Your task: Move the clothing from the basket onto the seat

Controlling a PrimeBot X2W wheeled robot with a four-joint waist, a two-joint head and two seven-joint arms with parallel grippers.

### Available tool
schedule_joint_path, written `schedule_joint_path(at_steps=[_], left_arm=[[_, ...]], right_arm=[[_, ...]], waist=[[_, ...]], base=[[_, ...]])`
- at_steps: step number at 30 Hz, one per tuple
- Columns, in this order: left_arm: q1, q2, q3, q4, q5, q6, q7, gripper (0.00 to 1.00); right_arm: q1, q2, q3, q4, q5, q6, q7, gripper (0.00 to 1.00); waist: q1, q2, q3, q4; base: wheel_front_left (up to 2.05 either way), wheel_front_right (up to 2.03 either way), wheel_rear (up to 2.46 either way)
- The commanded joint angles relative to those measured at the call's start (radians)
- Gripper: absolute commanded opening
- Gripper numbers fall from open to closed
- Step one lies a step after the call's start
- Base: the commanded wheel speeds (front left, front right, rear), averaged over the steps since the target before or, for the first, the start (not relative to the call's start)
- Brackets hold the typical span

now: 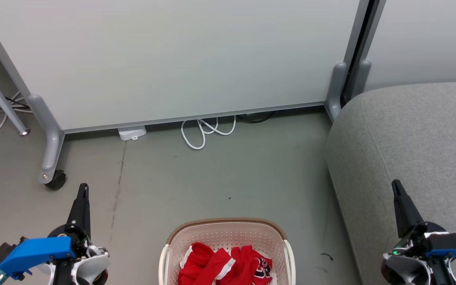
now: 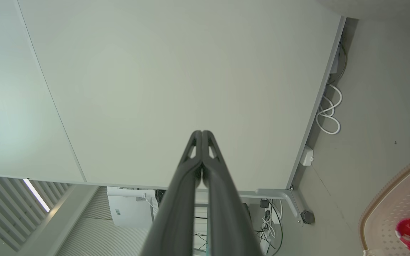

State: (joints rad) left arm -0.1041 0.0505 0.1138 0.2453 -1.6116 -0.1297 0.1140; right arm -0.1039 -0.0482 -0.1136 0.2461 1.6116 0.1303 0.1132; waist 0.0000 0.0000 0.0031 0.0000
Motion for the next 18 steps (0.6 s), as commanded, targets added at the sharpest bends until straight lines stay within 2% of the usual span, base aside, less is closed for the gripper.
schedule_joint_path(at_steps=[1,14,15,18], left_arm=[[-0.010,-0.001,0.002,-0.004,-0.003,-0.002,0.003,0.00],[-0.010,-0.001,0.002,-0.004,-0.003,-0.002,0.003,0.00],[0.000,0.000,0.000,0.000,0.000,0.000,0.000,1.00],[0.025,-0.004,-0.001,0.025,0.000,0.000,-0.002,1.00]], right_arm=[[-0.011,-0.004,-0.001,-0.003,0.003,0.001,0.002,0.00],[-0.011,-0.004,-0.001,-0.003,0.003,0.001,0.002,0.00],[0.000,0.000,0.000,0.000,0.000,0.000,0.000,1.00],[0.020,0.004,0.002,0.025,0.000,-0.001,0.000,1.00]], waist=[[0.0000,0.0000,0.000,0.000],[0.0000,0.0000,0.000,0.000],[0.0000,0.0000,0.000,0.000],[0.0000,0.0000,0.000,0.000]], base=[[0.00,0.00,0.00],[0.00,0.00,0.00],[0.00,0.00,0.00],[0.00,0.00,0.00]])
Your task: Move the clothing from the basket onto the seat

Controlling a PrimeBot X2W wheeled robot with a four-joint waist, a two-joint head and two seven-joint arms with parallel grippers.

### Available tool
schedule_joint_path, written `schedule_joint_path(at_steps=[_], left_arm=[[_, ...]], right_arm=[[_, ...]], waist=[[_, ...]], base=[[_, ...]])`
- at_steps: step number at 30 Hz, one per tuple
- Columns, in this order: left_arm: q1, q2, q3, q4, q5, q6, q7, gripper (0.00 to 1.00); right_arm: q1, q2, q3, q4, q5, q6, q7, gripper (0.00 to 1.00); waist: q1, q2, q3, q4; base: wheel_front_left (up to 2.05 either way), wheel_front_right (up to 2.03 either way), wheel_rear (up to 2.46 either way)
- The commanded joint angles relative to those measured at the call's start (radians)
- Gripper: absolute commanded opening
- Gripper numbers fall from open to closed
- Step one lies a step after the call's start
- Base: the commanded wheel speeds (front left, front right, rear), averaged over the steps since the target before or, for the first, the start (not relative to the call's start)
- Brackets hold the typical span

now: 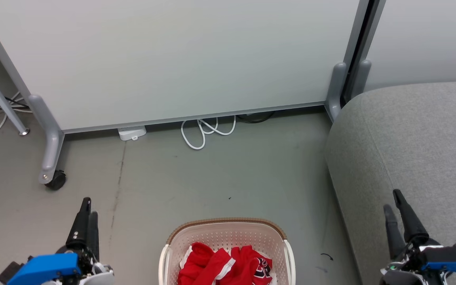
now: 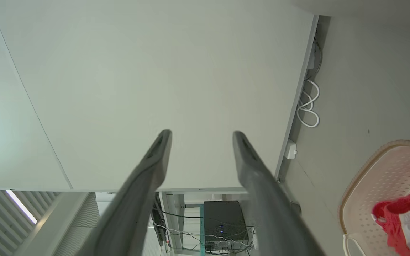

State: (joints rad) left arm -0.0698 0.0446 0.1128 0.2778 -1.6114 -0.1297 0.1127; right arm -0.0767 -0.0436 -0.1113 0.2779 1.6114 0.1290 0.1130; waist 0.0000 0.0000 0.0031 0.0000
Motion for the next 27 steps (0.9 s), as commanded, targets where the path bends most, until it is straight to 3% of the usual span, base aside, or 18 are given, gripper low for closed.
schedule_joint_path(at_steps=[1,12,27], left_arm=[[0.004,-0.001,0.000,0.003,0.000,0.000,0.000,1.00],[0.002,-0.001,-0.032,-0.004,0.072,0.009,-0.053,1.00],[-0.001,0.001,-0.094,-0.029,0.400,0.044,-0.119,1.00]], right_arm=[[0.002,0.000,0.000,0.003,0.000,0.000,0.000,1.00],[0.006,0.000,0.034,-0.007,-0.057,0.000,-0.053,1.00],[0.002,-0.002,0.053,-0.005,-0.447,0.001,-0.119,1.00]], waist=[[0.0000,0.0000,0.000,0.000],[0.0000,0.0000,0.001,0.001],[0.0000,0.0000,0.000,0.004]], base=[[0.00,0.00,0.00],[0.00,0.00,0.00],[0.00,0.00,0.00]])
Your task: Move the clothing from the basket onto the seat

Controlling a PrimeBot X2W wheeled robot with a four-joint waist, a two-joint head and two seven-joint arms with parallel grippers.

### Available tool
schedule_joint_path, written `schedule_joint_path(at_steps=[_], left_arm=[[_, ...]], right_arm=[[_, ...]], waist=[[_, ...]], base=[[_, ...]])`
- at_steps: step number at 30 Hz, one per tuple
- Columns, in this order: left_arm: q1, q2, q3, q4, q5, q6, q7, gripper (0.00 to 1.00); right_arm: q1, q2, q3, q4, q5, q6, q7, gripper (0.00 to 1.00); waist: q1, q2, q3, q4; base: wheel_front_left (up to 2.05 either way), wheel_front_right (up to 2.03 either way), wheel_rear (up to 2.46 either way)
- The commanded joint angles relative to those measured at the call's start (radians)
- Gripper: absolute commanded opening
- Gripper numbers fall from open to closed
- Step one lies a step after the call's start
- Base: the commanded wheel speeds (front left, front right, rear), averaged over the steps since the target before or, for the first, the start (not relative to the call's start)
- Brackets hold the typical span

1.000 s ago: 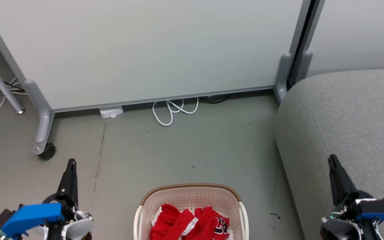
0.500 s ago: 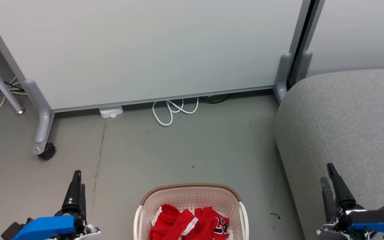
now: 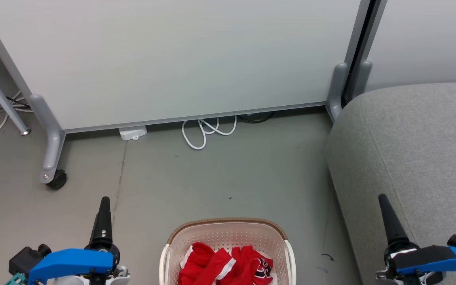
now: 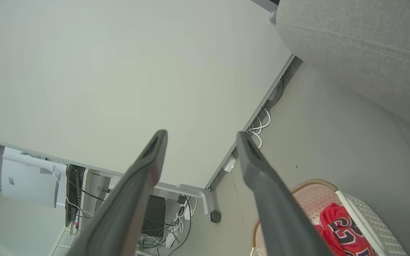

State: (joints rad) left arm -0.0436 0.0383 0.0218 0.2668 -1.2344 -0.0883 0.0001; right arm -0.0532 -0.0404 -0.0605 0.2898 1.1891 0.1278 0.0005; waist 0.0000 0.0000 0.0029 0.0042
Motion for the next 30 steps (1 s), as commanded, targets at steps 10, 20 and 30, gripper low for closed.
schedule_joint_path(at_steps=[10,20,30], left_arm=[[-0.023,0.017,-0.036,-0.017,0.238,0.019,-0.045,1.00],[-0.026,0.019,-0.064,-0.016,0.399,0.020,-0.079,1.00],[-0.032,0.025,-0.090,-0.002,0.539,0.021,-0.111,1.00]], right_arm=[[-0.023,-0.006,0.016,-0.008,-0.200,0.002,-0.036,1.00],[-0.025,-0.008,0.027,-0.004,-0.342,0.003,-0.058,1.00],[-0.025,-0.009,0.029,0.004,-0.472,0.003,-0.079,1.00]], waist=[[0.0000,0.0000,-0.001,0.003],[0.0000,0.0000,0.000,0.009],[0.0000,0.0000,-0.002,0.010]], base=[[0.00,0.00,0.00],[0.00,0.00,0.00],[0.00,0.00,0.00]])
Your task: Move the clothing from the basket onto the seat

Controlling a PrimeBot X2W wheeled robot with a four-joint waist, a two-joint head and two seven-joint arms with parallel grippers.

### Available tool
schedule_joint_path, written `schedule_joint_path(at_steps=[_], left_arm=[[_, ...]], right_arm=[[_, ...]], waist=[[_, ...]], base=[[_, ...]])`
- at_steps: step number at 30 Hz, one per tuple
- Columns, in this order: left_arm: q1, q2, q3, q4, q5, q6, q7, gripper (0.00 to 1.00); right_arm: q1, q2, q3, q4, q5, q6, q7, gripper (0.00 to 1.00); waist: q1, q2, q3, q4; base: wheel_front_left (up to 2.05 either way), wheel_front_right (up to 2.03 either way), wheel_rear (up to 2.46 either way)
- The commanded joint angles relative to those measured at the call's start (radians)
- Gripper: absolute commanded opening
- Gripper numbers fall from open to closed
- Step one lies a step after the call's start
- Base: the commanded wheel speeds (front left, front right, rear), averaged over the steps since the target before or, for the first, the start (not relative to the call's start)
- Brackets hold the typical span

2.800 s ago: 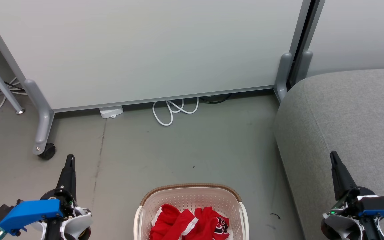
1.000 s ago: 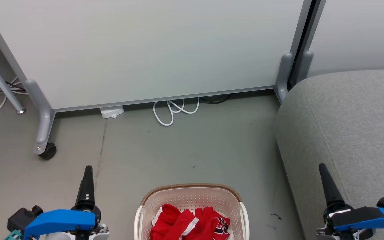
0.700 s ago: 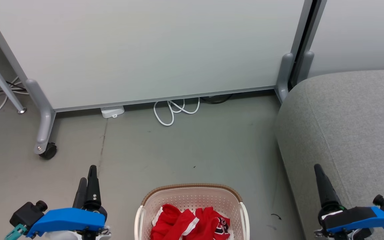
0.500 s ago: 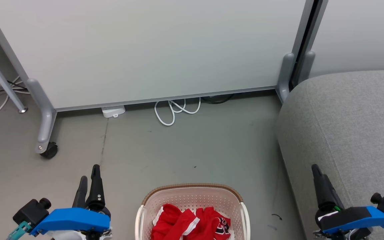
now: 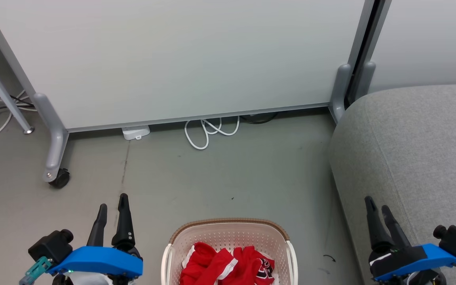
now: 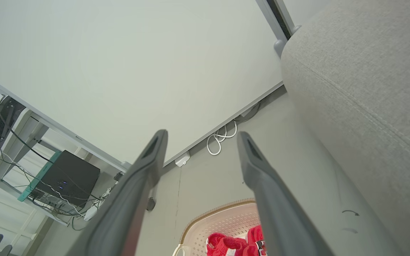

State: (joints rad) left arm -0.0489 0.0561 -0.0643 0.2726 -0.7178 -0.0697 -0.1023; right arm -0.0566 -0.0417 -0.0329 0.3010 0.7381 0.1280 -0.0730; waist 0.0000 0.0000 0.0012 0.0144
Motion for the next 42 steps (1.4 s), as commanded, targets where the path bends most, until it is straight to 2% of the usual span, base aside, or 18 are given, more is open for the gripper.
schedule_joint_path(at_steps=[1,15,25,42], left_arm=[[-0.028,0.007,-0.006,-0.006,0.036,0.003,-0.011,1.00],[-0.030,0.008,-0.034,0.006,0.191,0.009,-0.051,1.00],[-0.038,0.005,-0.046,0.046,0.264,-0.001,-0.076,1.00],[-0.040,-0.002,-0.062,0.069,0.373,0.011,-0.112,1.00]], right_arm=[[-0.022,-0.007,0.002,-0.006,-0.033,0.003,-0.009,1.00],[-0.023,-0.009,0.006,0.002,-0.195,0.003,-0.037,1.00],[-0.021,-0.009,0.006,0.004,-0.293,0.003,-0.051,1.00],[-0.009,-0.010,-0.030,0.022,-0.442,0.003,-0.058,1.00]], waist=[[0.0000,0.0000,-0.001,0.000],[0.0000,0.0000,-0.003,0.003],[0.0000,0.0000,-0.004,0.006],[0.0000,0.0000,-0.016,0.010]], base=[[0.00,0.00,0.00],[0.00,0.00,0.00],[0.00,0.00,0.00],[0.00,0.00,0.00]])
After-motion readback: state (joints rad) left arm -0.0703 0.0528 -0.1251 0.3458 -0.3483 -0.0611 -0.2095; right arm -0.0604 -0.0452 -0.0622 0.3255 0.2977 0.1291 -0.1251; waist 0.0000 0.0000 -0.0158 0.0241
